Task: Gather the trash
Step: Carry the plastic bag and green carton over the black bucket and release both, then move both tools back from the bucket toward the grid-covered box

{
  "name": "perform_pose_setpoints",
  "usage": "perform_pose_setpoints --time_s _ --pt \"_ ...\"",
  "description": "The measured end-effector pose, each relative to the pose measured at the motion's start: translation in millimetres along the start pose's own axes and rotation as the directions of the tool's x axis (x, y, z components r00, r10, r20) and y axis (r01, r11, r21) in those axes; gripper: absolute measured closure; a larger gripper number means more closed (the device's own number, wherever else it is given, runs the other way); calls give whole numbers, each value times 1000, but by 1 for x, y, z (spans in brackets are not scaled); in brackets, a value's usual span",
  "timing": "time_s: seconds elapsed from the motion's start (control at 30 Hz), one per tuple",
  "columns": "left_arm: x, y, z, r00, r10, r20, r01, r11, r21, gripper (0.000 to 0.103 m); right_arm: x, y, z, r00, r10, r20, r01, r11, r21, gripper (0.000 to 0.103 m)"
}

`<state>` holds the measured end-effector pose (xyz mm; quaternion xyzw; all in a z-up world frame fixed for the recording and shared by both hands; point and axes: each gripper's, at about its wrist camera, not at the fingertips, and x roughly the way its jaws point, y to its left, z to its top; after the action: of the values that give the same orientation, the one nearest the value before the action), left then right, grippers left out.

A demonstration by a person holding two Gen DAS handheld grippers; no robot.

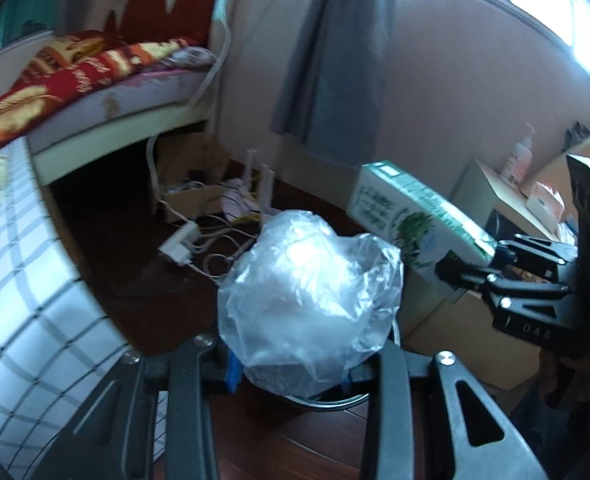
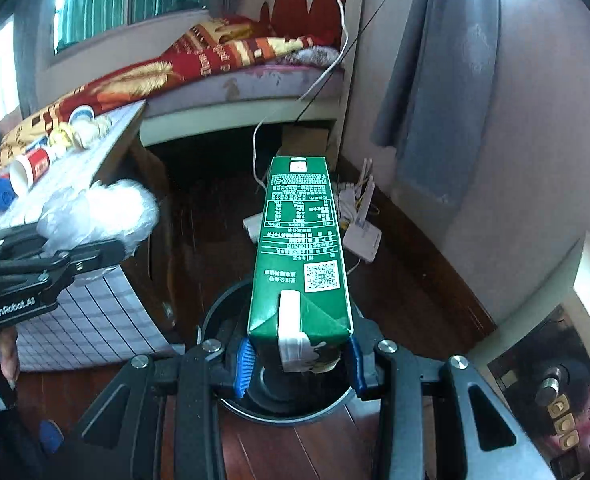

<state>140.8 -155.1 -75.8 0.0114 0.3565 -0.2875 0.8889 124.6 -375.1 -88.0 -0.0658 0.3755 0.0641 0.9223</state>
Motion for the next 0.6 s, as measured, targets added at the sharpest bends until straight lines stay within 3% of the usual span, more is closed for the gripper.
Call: perform_pose_setpoints --time_s 0.13,0.33,0.4,0.43,0.47,0.5,0.6 --pt "37 4 3 998 -28 -62 27 1000 -4 66 27 -10 -11 999 27 -45 -30 998 -58 63" --pt "72 1 -4 988 -42 -148 40 999 -17 66 62 -21 -20 991 69 -115 -76 996 -52 63" --pt "85 4 -7 980 -88 -179 79 995 -57 60 78 -23 -26 985 102 -141 -111 992 -53 63" --pt "90 7 -9 975 -127 -185 110 989 -100 53 85 -23 -29 985 93 -145 -103 992 -66 57" --pt "94 11 -11 972 -141 -189 115 984 -139 29 96 -25 -34 985 54 -164 -67 995 -77 21" --pt "97 14 -13 975 -87 -205 57 987 -149 16 109 -30 -40 978 30 -208 -44 997 -60 6" --pt "87 20 -20 978 19 -210 -49 989 -142 8 113 -43 -46 973 -11 -232 4 1000 -28 2"
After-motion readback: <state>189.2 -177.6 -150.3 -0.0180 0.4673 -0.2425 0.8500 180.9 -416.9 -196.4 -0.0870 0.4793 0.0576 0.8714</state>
